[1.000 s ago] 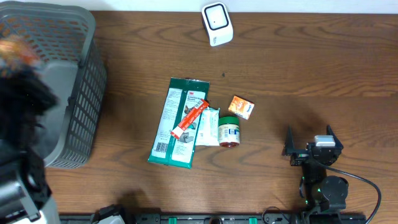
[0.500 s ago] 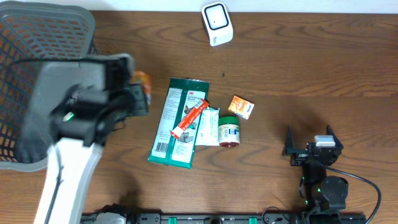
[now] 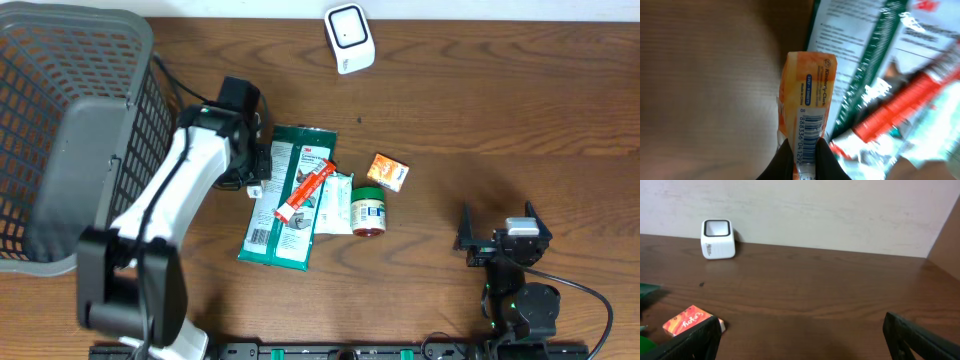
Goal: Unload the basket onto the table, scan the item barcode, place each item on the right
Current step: 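Place the small orange box on the table left of the gloves pack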
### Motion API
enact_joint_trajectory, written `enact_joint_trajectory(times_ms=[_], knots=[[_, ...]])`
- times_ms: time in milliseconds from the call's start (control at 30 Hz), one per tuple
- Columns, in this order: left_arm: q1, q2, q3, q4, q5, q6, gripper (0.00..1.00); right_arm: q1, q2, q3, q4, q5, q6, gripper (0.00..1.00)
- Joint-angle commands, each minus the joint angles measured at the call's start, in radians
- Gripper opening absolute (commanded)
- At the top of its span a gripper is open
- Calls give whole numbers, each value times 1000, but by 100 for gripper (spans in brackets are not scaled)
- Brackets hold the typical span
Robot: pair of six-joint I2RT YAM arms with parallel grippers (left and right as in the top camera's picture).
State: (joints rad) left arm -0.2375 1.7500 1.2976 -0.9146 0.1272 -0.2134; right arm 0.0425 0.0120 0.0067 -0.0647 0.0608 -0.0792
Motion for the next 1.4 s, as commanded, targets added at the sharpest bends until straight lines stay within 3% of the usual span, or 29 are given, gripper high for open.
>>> enact_joint_trajectory(times_ms=[0, 167, 467, 767, 833, 967, 1133, 1367], knots=[[-2, 60, -2, 23, -17, -6, 8, -3, -5, -1, -3, 10, 15, 99], [-2, 87, -2, 64, -28, -6, 8, -3, -5, -1, -3, 10, 15, 99], [-2, 87, -17, 77, -185, -6, 9, -3, -5, -1, -3, 10, 15, 99], [-2, 87, -92, 153, -188, -6, 13, -3, -5, -1, -3, 10, 15, 99], [-2, 87, -95, 162, -188, -6, 22, -3, -5, -1, -3, 10, 15, 99], [-2, 87, -95, 166, -188, -6, 55, -3, -5, -1, -3, 10, 15, 99], [-1, 67, -76, 151, -188, -6, 65, -3, -5, -1, -3, 10, 15, 99], [-2, -103, 6, 106, -188, -6, 68, -3, -5, -1, -3, 10, 15, 99]])
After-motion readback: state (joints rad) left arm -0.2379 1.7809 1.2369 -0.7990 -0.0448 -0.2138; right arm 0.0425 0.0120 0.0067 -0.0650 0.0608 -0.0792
